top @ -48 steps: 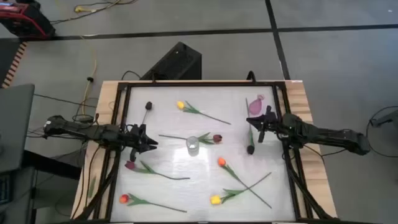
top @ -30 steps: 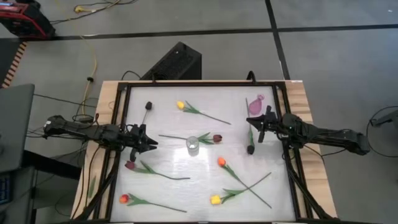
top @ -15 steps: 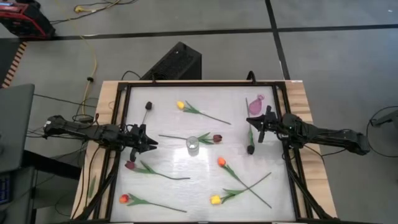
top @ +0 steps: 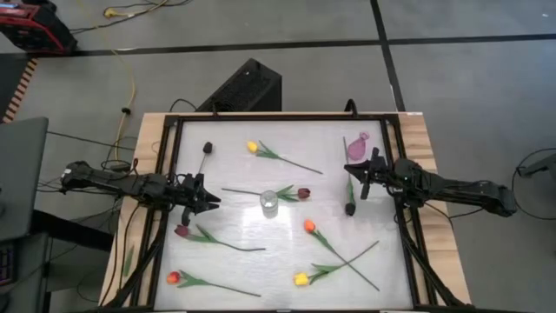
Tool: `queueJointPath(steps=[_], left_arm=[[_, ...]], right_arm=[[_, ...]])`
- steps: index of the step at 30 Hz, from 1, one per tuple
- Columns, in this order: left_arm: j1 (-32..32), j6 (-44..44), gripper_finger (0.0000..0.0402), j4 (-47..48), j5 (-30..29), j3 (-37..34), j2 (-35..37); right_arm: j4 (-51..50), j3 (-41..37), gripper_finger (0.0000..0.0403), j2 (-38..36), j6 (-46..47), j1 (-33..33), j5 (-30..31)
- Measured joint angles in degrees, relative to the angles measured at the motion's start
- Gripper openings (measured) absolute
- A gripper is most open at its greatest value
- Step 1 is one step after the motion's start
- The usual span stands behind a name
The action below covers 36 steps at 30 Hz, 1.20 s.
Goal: Sort flowers into vase by color
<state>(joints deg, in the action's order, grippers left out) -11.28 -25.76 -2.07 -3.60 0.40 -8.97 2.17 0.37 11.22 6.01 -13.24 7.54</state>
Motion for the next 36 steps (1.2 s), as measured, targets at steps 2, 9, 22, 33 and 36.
queueJointPath(steps=[2, 9, 22, 33, 36], left_arm=[[0.0, 0.0, 0.0096, 0.0, 0.0, 0.0, 0.0], [0.0, 0.0, 0.0096, 0.0, 0.0, 0.0, 0.0], [0.0, 0.0, 0.0096, 0.0, 0.0, 0.0, 0.0], [0.0, 1.1, 0.0096, -1.6, -10.3, 0.0, 0.0], [0.0, 1.2, 0.0096, -2.2, -14.8, 0.0, 0.0]], right_arm=[[0.0, 0.0, 0.0048, 0.0, 0.0, 0.0, 0.0], [0.0, 0.0, 0.0048, 0.0, 0.0, 0.0, 0.0], [0.0, 0.0, 0.0048, 0.0, 0.0, 0.0, 0.0], [0.0, 0.0, 0.0048, 0.0, 0.0, 0.0, 0.0], [0.0, 0.0, 0.0048, 0.0, 0.0, 0.0, 0.0]])
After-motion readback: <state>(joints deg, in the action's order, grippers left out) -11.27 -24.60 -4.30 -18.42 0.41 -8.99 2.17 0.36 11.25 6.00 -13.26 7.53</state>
